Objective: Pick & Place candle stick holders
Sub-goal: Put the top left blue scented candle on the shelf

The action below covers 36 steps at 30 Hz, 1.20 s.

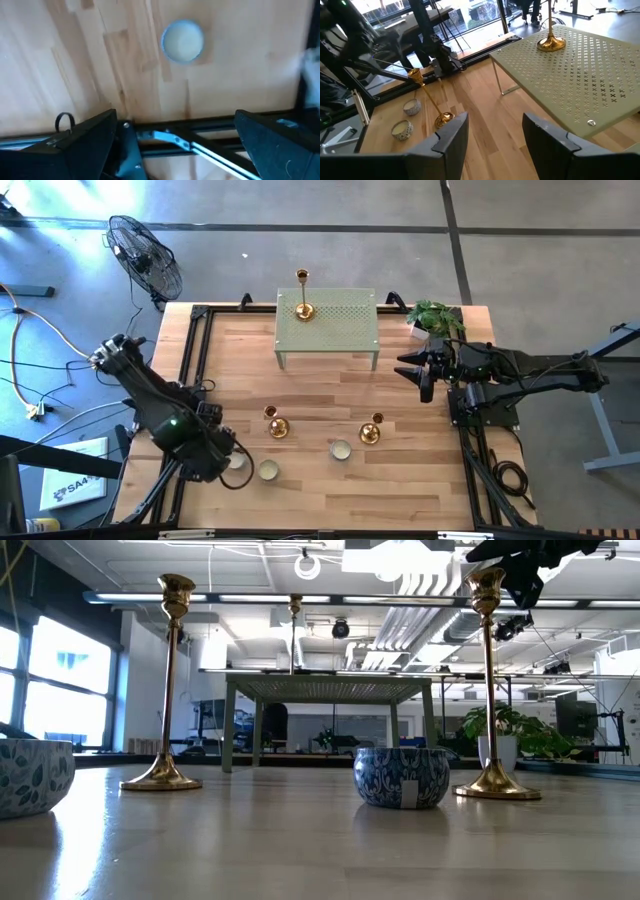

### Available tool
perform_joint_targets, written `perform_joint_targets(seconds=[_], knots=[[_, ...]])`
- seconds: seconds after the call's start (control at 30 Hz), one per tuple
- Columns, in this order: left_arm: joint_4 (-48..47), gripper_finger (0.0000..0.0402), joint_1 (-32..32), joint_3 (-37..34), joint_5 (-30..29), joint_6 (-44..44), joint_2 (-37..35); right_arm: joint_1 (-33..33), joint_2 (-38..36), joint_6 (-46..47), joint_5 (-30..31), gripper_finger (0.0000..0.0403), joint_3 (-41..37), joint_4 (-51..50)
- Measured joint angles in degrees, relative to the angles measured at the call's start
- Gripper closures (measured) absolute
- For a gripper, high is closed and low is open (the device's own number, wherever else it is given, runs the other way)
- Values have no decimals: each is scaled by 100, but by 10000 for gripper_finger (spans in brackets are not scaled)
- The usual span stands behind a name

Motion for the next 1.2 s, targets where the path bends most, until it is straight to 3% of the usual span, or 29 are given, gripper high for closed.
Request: perform_joint_targets(seconds=[0.27,0.57,0.77,1.03,1.2], knots=[[1380,4,2,-1064,446,683,4,0,0,159,-24,221,0,0],[2767,4,4,-1652,101,255,4,0,-2,187,-109,221,0,0],[2804,4,4,-1698,908,1464,4,0,0,187,-111,221,0,1],[2513,4,48,-1731,182,1618,120,-2,0,187,-161,222,0,0],[2770,4,42,-2293,504,1192,138,-2,-2,187,-170,221,0,2]])
